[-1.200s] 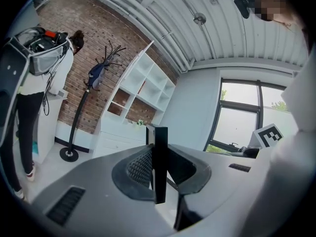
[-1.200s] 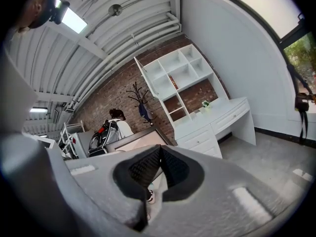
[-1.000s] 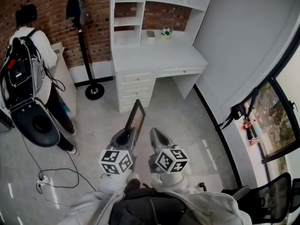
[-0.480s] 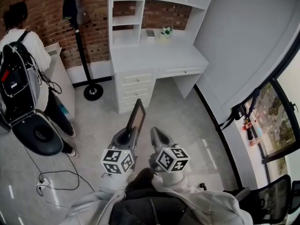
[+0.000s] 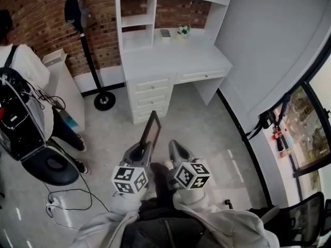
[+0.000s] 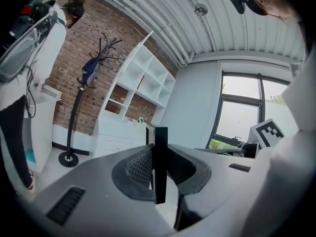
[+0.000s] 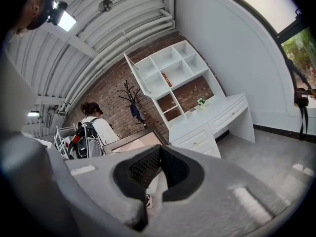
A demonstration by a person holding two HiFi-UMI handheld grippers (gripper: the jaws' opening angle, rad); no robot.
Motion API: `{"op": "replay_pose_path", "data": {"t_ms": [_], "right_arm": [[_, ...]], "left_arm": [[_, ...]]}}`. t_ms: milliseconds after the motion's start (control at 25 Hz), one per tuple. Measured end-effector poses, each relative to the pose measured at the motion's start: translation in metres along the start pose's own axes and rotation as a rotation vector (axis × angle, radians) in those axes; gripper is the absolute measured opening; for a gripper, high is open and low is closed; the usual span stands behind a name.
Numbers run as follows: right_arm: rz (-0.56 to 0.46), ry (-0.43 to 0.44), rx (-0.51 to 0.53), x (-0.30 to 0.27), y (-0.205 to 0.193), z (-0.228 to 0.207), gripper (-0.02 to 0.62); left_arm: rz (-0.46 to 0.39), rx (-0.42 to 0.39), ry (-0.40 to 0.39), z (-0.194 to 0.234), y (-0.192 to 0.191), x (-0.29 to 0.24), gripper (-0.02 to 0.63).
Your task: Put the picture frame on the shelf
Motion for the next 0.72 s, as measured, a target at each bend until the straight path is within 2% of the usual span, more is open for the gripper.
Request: {"op": "replay_pose_path", "data": {"t_ms": [120,320,720], "right_arm": [[0.004,0.003,-0.004,-0.015,0.001,-0.001,0.000],[0.007,0.026,0.000,-0.042,0.008,0.000,0.000],[0.013,0.041,0.032,-0.100,0.038,-0.021,0.000]], "left_arm": [[0.003,-0.004,0.010,0.010,0.002,-0.005,0.063],[0.003,-0.055,0.032,0.026,0.010,-0.020,0.063],[-0.014,-0.045,0.057,0.061,0.028,-0.078,0.063]]}}
Point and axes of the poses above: the fingertips, and each gripper's own axes: x backward along the fingers, z to its left, y out of its top, the point moved 2 cm from there along x, backward along the fingers, and after that the axes turned 7 degrees about -y, right-handed, at the moved point
